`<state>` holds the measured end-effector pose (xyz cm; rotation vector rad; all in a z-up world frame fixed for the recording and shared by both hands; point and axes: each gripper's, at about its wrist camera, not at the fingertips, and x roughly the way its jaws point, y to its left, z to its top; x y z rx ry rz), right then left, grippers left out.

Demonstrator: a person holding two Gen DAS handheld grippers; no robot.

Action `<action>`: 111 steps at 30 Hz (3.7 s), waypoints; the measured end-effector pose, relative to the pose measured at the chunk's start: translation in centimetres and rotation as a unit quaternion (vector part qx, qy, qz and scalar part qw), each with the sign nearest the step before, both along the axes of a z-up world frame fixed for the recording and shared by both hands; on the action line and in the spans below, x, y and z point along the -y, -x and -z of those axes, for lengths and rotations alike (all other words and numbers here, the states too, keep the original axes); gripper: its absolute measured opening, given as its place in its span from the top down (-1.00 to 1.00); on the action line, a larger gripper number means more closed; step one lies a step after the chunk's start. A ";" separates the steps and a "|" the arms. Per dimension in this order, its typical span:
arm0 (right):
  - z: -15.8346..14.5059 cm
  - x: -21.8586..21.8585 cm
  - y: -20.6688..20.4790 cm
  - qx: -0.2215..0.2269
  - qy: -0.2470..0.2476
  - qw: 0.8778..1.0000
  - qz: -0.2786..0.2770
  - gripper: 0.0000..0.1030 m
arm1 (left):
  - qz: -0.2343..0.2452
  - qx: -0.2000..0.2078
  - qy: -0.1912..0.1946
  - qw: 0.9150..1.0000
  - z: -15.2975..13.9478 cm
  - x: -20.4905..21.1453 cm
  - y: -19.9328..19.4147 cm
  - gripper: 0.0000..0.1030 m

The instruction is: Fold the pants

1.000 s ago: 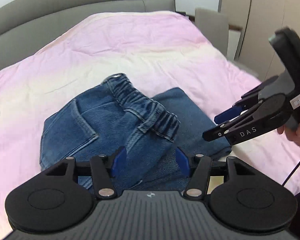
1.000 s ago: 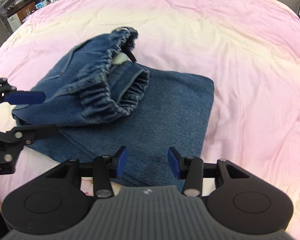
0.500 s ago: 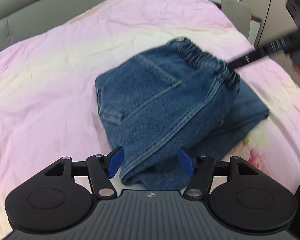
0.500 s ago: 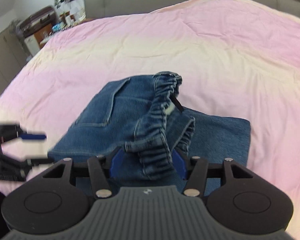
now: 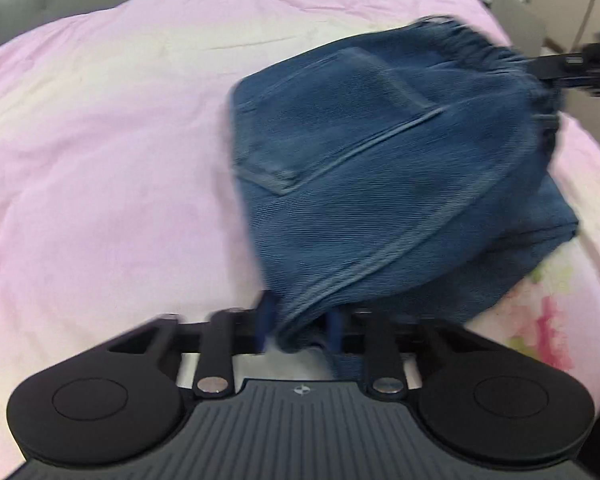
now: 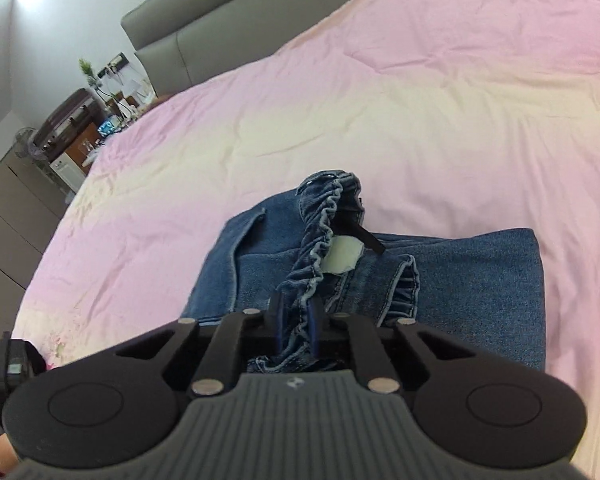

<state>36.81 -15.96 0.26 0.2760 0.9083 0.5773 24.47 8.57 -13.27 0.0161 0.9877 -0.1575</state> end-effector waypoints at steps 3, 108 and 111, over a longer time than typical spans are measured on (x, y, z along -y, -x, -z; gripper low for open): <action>0.4 1.2 2.3 -0.008 0.006 1.000 0.003 1.00 | -0.006 -0.015 0.019 1.000 0.4 -1.1 0.1 0.61; 0.4 10.4 -4.4 0.016 0.099 0.990 0.102 0.46 | 0.031 0.042 0.006 0.999 -9.1 1.9 -12.6 0.44; 0.7 8.4 -5.2 0.039 0.112 0.989 0.087 0.60 | 0.003 0.054 0.014 0.998 -8.7 2.1 -15.1 0.44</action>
